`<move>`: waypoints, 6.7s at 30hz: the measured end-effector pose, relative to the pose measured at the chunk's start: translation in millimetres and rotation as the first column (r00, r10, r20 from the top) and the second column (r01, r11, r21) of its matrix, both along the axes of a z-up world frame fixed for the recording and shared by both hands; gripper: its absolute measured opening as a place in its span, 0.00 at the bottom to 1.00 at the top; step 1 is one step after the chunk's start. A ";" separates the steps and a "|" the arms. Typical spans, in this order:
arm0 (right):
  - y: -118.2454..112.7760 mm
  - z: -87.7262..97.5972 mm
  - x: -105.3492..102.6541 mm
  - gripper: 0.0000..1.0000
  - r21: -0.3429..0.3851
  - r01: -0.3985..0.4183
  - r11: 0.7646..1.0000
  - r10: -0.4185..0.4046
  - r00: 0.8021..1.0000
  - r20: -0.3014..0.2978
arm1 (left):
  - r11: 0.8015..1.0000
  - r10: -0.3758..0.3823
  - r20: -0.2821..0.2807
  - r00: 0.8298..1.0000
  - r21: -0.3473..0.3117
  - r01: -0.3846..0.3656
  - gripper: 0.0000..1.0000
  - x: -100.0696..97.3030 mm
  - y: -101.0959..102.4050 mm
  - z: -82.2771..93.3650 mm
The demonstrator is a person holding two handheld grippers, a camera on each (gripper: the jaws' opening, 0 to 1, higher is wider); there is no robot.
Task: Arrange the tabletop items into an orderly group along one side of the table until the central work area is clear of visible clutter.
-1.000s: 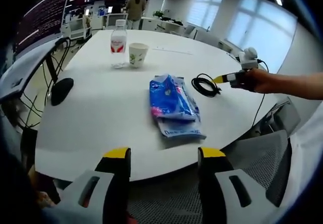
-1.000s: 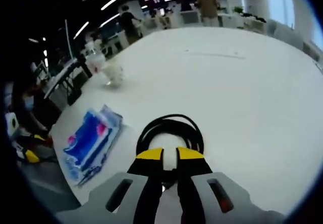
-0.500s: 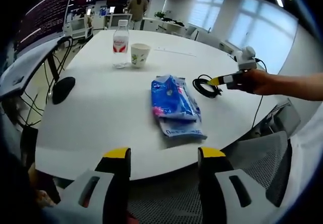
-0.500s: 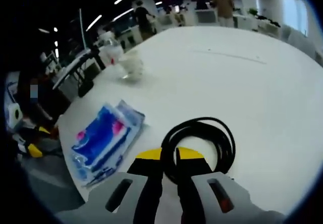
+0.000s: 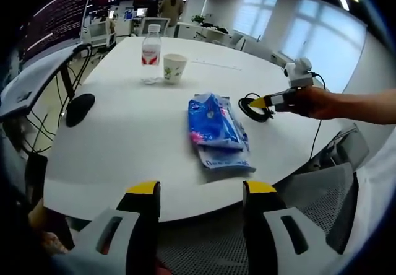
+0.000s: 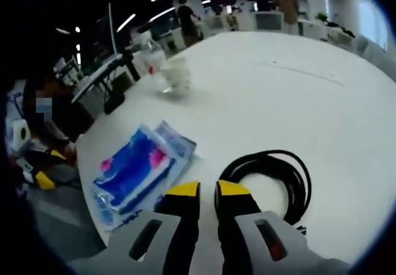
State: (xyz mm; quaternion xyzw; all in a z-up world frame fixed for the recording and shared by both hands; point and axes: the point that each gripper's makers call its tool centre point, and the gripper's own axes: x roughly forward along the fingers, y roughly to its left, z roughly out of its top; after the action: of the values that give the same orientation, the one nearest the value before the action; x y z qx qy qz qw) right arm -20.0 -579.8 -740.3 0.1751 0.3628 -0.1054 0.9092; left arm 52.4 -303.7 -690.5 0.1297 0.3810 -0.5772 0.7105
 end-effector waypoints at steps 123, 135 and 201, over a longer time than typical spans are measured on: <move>-187.7 11.5 -100.0 0.02 0.135 0.525 0.840 -0.536 0.842 0.063 | 0.988 -0.123 0.024 0.992 0.096 0.120 0.53 -24.8 -51.4 -13.4; -169.7 17.9 -98.1 0.05 0.125 0.479 0.869 -0.489 0.870 0.064 | 0.985 -0.140 0.023 0.990 0.110 0.137 0.54 -30.5 -39.1 -22.9; 32.7 11.9 8.1 0.23 0.023 -0.379 0.925 0.380 0.923 -0.065 | 0.988 -0.140 -0.050 0.989 0.060 0.143 0.52 -44.8 -41.7 -42.6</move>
State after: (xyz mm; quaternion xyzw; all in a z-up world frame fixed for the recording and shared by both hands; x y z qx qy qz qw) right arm -11.8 -547.1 -728.4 0.1026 0.4212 0.0685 0.8985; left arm 7.5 -345.5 -733.1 0.1656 0.4050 -0.6167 0.6544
